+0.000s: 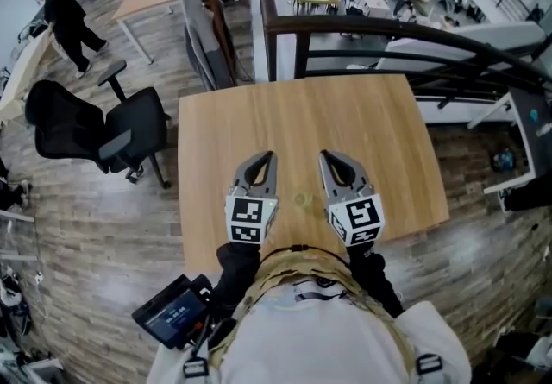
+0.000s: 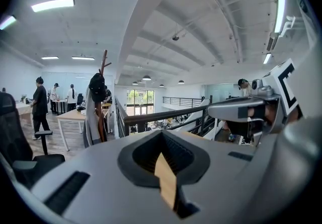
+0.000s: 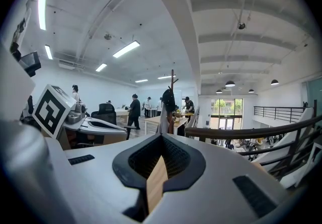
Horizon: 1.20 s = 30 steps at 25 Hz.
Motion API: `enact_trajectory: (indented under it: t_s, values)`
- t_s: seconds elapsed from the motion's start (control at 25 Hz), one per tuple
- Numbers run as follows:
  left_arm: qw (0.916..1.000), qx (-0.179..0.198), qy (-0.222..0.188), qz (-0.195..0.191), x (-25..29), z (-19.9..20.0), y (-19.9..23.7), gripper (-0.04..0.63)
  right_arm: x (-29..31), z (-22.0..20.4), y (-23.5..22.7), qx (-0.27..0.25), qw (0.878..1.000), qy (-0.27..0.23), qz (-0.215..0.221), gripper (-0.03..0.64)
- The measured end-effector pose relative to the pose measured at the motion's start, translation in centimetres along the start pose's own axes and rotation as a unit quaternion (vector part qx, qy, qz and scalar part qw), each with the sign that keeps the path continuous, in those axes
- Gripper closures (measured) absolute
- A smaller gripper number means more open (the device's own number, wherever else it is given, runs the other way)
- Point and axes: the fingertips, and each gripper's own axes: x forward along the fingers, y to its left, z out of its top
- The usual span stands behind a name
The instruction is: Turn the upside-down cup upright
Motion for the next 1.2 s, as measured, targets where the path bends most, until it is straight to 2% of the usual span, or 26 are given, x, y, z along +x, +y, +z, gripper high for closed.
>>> enact_trajectory:
  t_s: [1.2]
  values:
    - [0.9999, -0.002, -0.01, -0.004, -0.48, 0.44, 0.01, 0.595, -0.62, 0.46, 0.68, -0.001, 1.0, -0.009, -0.001, 0.597]
